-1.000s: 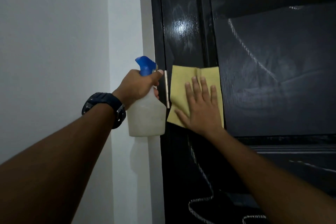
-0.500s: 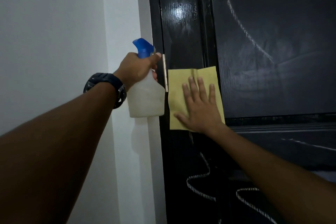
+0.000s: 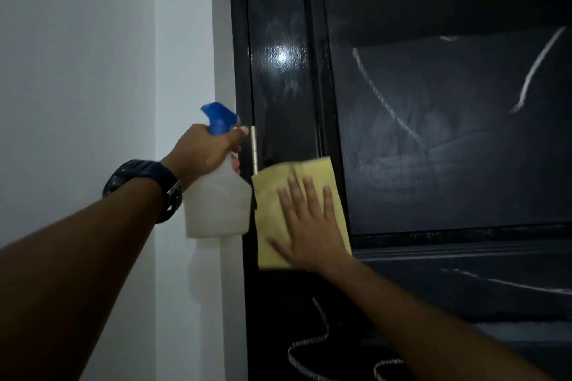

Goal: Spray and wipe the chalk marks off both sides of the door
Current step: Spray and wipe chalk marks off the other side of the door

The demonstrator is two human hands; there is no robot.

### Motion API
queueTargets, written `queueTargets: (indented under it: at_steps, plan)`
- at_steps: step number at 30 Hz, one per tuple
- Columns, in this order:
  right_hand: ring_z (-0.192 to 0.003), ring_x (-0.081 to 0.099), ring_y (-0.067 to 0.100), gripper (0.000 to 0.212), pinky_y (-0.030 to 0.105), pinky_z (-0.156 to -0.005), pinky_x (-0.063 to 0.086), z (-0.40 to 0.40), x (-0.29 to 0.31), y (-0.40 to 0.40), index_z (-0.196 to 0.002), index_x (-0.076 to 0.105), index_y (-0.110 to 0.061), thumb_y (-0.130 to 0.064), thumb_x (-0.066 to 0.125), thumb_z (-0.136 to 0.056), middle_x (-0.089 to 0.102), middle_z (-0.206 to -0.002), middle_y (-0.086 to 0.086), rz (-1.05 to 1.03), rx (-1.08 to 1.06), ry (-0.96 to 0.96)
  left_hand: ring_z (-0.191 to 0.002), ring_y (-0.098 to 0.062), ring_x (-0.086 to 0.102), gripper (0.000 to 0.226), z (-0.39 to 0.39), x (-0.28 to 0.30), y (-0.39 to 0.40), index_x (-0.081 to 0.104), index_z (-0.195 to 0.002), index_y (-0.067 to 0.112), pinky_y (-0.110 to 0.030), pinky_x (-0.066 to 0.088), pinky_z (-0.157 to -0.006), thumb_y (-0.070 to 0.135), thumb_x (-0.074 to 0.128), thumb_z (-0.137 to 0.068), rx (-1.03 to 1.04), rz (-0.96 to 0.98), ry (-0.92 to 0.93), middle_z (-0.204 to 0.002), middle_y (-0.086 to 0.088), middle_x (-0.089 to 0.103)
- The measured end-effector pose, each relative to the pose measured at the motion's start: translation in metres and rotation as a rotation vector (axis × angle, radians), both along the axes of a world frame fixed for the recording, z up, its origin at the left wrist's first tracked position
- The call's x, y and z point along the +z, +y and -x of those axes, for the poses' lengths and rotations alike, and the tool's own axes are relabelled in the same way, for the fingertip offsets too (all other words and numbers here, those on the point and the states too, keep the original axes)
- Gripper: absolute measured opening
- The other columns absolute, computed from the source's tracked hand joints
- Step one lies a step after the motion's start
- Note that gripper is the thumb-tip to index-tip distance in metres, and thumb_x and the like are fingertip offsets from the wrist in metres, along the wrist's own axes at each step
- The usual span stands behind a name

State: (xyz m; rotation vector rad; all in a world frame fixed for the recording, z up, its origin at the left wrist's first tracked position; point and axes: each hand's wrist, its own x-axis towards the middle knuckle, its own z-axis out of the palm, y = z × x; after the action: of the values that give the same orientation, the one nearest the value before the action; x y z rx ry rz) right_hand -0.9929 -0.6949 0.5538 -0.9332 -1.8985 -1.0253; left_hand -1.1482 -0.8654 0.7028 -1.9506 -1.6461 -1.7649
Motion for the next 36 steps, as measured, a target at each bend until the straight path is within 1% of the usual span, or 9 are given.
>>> queueTargets:
  at_steps: [4, 6, 13, 21, 24, 28, 30, 33, 36]
  plan:
    - [-0.153, -0.015, 0.038, 0.1, 0.058, -0.122, -0.007, -0.026, 0.16, 0.001, -0.161, -0.003, -0.012, -0.079, 0.02, -0.09, -0.014, -0.166, 0.017, 0.034, -0.118, 0.164, -0.061, -0.018, 0.067, 0.043, 0.004, 0.0, 0.005, 0.067, -0.092, 0.008, -0.031, 0.053, -0.068, 0.049, 0.056, -0.095, 0.001, -0.011, 0.012, -0.074, -0.01, 0.072]
    - [-0.153, -0.016, 0.032, 0.101, 0.053, -0.123, -0.008, -0.043, 0.192, 0.002, -0.16, -0.008, -0.012, -0.081, 0.017, -0.09, -0.015, -0.167, 0.015, 0.033, -0.146, 0.155, -0.065, -0.021, 0.068, 0.046, 0.004, 0.0, 0.005, 0.067, -0.095, 0.006, -0.032, 0.053, -0.07, 0.05, 0.055, -0.096, 0.005, -0.007, 0.024, -0.077, -0.013, 0.073]
    - [-0.154, -0.013, 0.028, 0.097, 0.053, -0.124, -0.001, -0.071, 0.147, 0.013, -0.161, 0.005, -0.011, -0.079, 0.016, -0.092, -0.005, -0.169, 0.009, -0.08, -0.116, 0.106, -0.051, -0.011, 0.065, 0.045, 0.002, -0.003, 0.002, 0.068, -0.094, 0.001, -0.025, 0.047, -0.059, 0.045, 0.058, -0.095, -0.023, -0.049, -0.011, -0.069, -0.01, 0.072]
    - [-0.154, -0.015, 0.025, 0.091, 0.054, -0.124, 0.007, -0.109, 0.082, 0.013, -0.162, -0.001, -0.02, -0.075, 0.026, -0.095, -0.012, -0.169, 0.003, -0.081, -0.114, 0.107, -0.069, -0.024, 0.065, 0.047, 0.0, -0.003, 0.004, 0.066, -0.1, -0.003, -0.037, 0.054, -0.078, 0.043, 0.056, -0.097, -0.051, -0.072, -0.011, -0.085, -0.021, 0.072]
    - [-0.154, -0.015, 0.026, 0.091, 0.054, -0.124, 0.007, -0.11, 0.073, 0.012, -0.162, -0.002, -0.02, -0.074, 0.028, -0.095, -0.012, -0.169, 0.004, -0.06, -0.124, 0.145, -0.067, -0.023, 0.064, 0.049, 0.001, 0.0, 0.007, 0.066, -0.097, -0.004, -0.034, 0.053, -0.073, 0.043, 0.057, -0.097, -0.035, -0.069, -0.007, -0.08, -0.019, 0.072]
    - [-0.154, -0.018, 0.027, 0.091, 0.054, -0.125, 0.005, -0.11, 0.074, 0.011, -0.162, -0.004, -0.019, -0.075, 0.026, -0.095, -0.015, -0.168, 0.006, -0.023, -0.132, 0.124, -0.065, -0.025, 0.066, 0.054, -0.008, -0.001, 0.014, 0.067, -0.087, -0.005, -0.039, 0.055, -0.074, 0.047, 0.059, -0.095, -0.041, -0.075, -0.009, -0.073, -0.018, 0.072]
    - [-0.154, -0.016, 0.029, 0.091, 0.055, -0.124, 0.007, -0.112, 0.063, 0.01, -0.161, -0.001, -0.015, -0.074, 0.023, -0.096, -0.013, -0.168, 0.009, -0.002, -0.133, 0.165, -0.061, -0.022, 0.067, 0.05, -0.021, -0.002, 0.019, 0.067, -0.082, 0.0, -0.034, 0.054, -0.068, 0.047, 0.058, -0.095, -0.065, -0.058, -0.003, -0.064, -0.011, 0.071]
    - [-0.153, -0.018, 0.033, 0.093, 0.058, -0.123, 0.008, -0.117, 0.042, 0.008, -0.161, 0.001, -0.011, -0.075, 0.018, -0.096, -0.012, -0.168, 0.012, 0.069, -0.134, 0.236, -0.062, -0.024, 0.068, 0.047, -0.04, 0.006, 0.026, 0.068, -0.087, 0.0, -0.038, 0.057, -0.076, 0.046, 0.06, -0.094, -0.119, -0.051, -0.054, -0.064, -0.01, 0.071]
    - [-0.148, -0.027, 0.042, 0.101, 0.064, -0.12, -0.003, -0.116, 0.097, 0.007, -0.161, -0.007, -0.016, -0.08, 0.026, -0.09, -0.023, -0.166, 0.011, 0.123, -0.102, 0.289, -0.064, -0.028, 0.069, 0.048, -0.05, 0.022, 0.032, 0.068, -0.088, -0.002, -0.046, 0.058, -0.083, 0.046, 0.064, -0.092, -0.133, -0.065, -0.085, -0.065, -0.012, 0.071]
